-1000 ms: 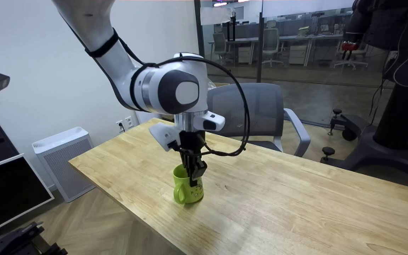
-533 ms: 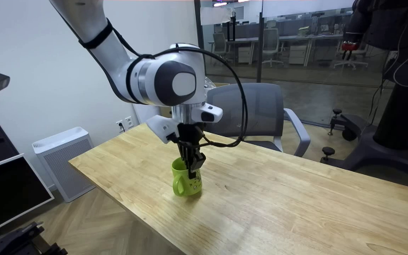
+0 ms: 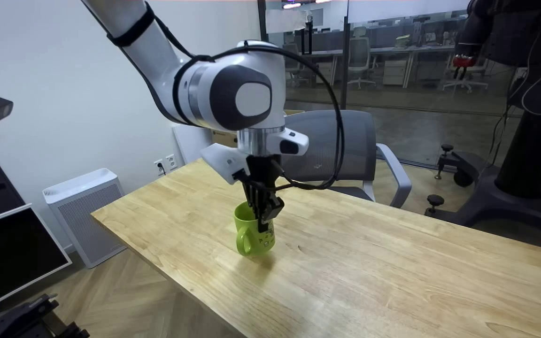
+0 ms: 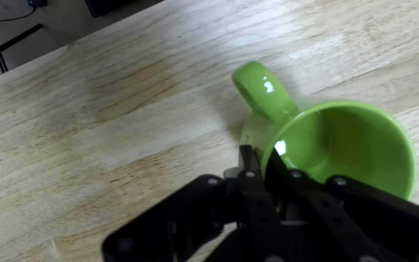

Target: Move the mug to the right

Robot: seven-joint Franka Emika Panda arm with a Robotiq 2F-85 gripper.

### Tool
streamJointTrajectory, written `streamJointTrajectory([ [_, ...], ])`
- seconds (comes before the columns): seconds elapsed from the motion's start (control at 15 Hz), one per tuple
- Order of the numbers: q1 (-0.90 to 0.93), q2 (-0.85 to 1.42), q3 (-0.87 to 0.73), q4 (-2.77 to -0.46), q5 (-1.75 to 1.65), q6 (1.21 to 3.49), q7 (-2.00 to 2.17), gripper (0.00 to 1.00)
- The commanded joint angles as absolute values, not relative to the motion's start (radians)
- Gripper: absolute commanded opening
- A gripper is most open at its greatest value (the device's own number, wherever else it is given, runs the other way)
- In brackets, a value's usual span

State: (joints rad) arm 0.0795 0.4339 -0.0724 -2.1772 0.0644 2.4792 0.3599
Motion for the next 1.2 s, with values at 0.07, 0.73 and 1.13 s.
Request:
streamJointTrajectory([
  [0.07,-0.006,0.372,-0.066,-2.192,0.119,2.429,0.254,0.03],
  [0.73,-0.182,0.425,-0.107,-2.109,0.186,2.335,0.075,0.03],
  [1.13,-0.250,0.491,-0.168,-2.036,0.169,2.308,0.081,0.03],
])
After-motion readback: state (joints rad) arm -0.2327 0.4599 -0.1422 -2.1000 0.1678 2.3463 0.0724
